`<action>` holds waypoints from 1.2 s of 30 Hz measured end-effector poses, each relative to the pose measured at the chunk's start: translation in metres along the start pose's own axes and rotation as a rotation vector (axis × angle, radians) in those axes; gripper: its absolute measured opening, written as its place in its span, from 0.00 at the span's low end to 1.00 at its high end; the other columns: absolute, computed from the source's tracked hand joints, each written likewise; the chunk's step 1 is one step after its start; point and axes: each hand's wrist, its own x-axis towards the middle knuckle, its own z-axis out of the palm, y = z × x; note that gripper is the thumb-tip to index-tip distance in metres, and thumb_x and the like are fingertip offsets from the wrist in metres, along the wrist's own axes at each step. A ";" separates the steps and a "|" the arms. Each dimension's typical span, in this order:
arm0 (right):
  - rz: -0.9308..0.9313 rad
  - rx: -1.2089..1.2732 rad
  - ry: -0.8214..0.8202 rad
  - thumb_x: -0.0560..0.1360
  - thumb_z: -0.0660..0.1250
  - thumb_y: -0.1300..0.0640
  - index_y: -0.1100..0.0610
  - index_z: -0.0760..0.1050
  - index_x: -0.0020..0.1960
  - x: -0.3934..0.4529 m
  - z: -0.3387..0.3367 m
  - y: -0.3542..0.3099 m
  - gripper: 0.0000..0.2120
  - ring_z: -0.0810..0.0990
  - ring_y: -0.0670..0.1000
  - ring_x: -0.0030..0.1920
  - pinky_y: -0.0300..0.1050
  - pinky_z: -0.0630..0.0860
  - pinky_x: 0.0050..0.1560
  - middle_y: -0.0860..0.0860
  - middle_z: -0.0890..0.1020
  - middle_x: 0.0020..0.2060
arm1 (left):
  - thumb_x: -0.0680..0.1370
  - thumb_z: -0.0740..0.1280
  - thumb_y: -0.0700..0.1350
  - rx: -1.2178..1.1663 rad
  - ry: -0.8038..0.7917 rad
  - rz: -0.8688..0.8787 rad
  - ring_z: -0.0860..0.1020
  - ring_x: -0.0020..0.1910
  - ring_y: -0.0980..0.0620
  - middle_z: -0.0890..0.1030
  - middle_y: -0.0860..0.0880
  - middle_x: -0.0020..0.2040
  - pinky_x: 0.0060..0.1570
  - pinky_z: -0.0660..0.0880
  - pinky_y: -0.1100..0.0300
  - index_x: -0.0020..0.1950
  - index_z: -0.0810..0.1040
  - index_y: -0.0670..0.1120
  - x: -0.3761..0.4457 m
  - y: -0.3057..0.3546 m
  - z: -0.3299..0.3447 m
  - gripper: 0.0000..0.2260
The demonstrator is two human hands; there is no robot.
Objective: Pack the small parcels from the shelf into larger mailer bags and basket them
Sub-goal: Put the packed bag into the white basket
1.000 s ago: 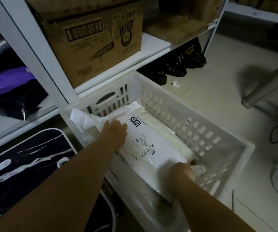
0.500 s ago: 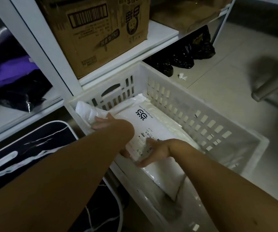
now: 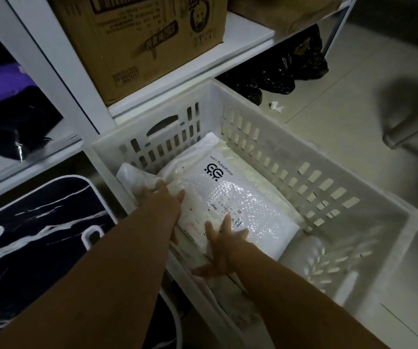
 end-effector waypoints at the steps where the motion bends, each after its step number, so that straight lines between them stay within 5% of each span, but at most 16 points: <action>1: 0.009 -0.028 -0.001 0.55 0.63 0.19 0.41 0.27 0.74 0.005 0.003 -0.001 0.65 0.39 0.78 0.71 0.77 0.56 0.66 0.60 0.26 0.72 | 0.71 0.72 0.58 0.010 0.004 0.022 0.46 0.74 0.29 0.36 0.40 0.77 0.71 0.55 0.35 0.77 0.38 0.59 0.001 0.000 -0.003 0.49; 5: 0.044 -0.025 0.006 0.56 0.61 0.18 0.42 0.24 0.73 0.016 0.010 -0.002 0.64 0.36 0.77 0.71 0.78 0.58 0.65 0.59 0.23 0.70 | 0.75 0.66 0.58 0.004 -0.044 -0.020 0.49 0.75 0.33 0.40 0.41 0.78 0.72 0.54 0.37 0.78 0.40 0.58 0.005 -0.003 -0.010 0.42; 8: 0.087 -0.021 0.048 0.61 0.59 0.20 0.43 0.23 0.73 0.011 0.018 -0.004 0.60 0.35 0.78 0.70 0.74 0.67 0.60 0.57 0.21 0.69 | 0.74 0.69 0.59 0.068 -0.022 0.008 0.48 0.76 0.34 0.40 0.39 0.78 0.72 0.53 0.36 0.77 0.37 0.60 -0.002 0.005 -0.012 0.45; 13: 0.223 -0.119 0.232 0.76 0.60 0.35 0.48 0.20 0.71 0.026 0.047 -0.014 0.51 0.35 0.82 0.67 0.70 0.74 0.53 0.64 0.16 0.60 | 0.80 0.62 0.56 0.087 -0.050 0.001 0.46 0.76 0.34 0.43 0.39 0.78 0.72 0.50 0.39 0.79 0.40 0.54 -0.015 0.014 -0.015 0.37; 18: 0.183 -0.095 0.138 0.73 0.66 0.37 0.46 0.20 0.71 0.027 0.035 -0.013 0.55 0.35 0.80 0.68 0.69 0.75 0.54 0.63 0.16 0.61 | 0.78 0.65 0.54 0.201 -0.065 0.027 0.47 0.76 0.34 0.44 0.39 0.78 0.72 0.51 0.38 0.79 0.39 0.52 -0.012 0.012 -0.011 0.40; 22: 0.108 0.009 -0.033 0.71 0.71 0.44 0.44 0.33 0.77 0.013 0.004 0.002 0.52 0.50 0.74 0.73 0.69 0.62 0.68 0.61 0.29 0.73 | 0.74 0.69 0.58 0.323 -0.104 0.034 0.47 0.76 0.33 0.43 0.37 0.78 0.70 0.52 0.32 0.78 0.37 0.55 0.004 0.014 -0.006 0.46; 24: 0.165 0.150 0.026 0.73 0.66 0.48 0.46 0.53 0.77 -0.001 0.011 0.015 0.37 0.63 0.71 0.69 0.67 0.67 0.65 0.65 0.49 0.76 | 0.75 0.67 0.59 0.350 -0.125 0.043 0.53 0.75 0.34 0.48 0.37 0.78 0.69 0.54 0.32 0.78 0.39 0.53 0.008 0.013 -0.003 0.44; 26: 0.247 0.205 0.068 0.73 0.63 0.48 0.51 0.60 0.74 -0.018 0.033 0.022 0.31 0.68 0.68 0.66 0.64 0.70 0.62 0.64 0.61 0.71 | 0.75 0.65 0.61 0.350 -0.133 0.048 0.59 0.73 0.34 0.56 0.37 0.76 0.68 0.55 0.33 0.79 0.41 0.53 0.010 0.014 -0.002 0.43; 30: 0.369 0.231 -0.119 0.78 0.63 0.50 0.55 0.37 0.79 -0.013 0.060 0.017 0.42 0.63 0.68 0.70 0.61 0.67 0.68 0.70 0.52 0.73 | 0.75 0.68 0.57 0.370 -0.126 -0.001 0.60 0.72 0.33 0.57 0.38 0.76 0.66 0.54 0.28 0.78 0.40 0.59 0.012 0.017 -0.004 0.42; 36: 0.382 0.170 -0.140 0.77 0.65 0.47 0.49 0.33 0.78 0.001 0.067 0.016 0.45 0.61 0.69 0.72 0.63 0.66 0.69 0.66 0.46 0.75 | 0.74 0.70 0.55 0.316 -0.064 0.001 0.54 0.74 0.33 0.54 0.36 0.77 0.68 0.55 0.30 0.78 0.39 0.50 0.010 0.012 0.000 0.46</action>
